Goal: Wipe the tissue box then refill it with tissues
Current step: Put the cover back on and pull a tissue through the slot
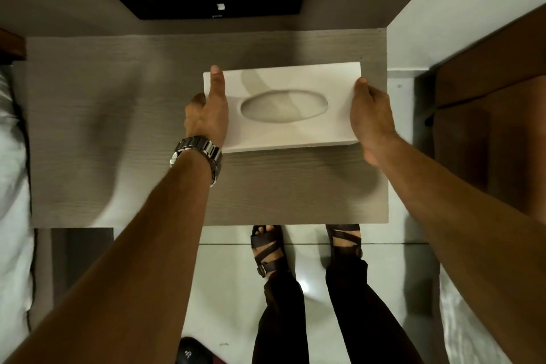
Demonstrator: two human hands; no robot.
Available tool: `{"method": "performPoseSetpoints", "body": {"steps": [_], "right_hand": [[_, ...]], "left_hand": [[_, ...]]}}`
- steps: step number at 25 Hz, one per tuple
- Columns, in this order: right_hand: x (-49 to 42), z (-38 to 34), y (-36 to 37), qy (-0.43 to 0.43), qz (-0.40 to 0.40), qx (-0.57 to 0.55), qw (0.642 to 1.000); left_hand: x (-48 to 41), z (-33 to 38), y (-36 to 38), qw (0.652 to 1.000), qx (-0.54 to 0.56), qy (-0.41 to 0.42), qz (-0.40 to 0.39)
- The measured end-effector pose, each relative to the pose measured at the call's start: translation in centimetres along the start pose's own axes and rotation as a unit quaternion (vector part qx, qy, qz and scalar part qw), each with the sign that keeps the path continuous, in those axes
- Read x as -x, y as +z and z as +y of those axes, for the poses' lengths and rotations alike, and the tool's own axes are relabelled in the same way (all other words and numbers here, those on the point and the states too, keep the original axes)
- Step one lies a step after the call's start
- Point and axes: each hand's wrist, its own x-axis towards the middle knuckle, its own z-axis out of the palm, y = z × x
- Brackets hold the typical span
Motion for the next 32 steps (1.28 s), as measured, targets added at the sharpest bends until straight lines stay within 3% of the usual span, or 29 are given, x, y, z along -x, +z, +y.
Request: {"method": "performPoseSetpoints", "body": {"steps": [7,32], "right_hand": [[0.0,0.2,0.4,-0.001,0.022,0.003,1.000],[2.5,2.0,-1.3,0.003,-0.017,0.060,0.998]], "left_hand": [[-1.1,-0.3,0.4,0.997,-0.018,0.055,0.043],[-0.2,-4.1,-0.7,0.989,-0.077,0.122,0.004]]}}
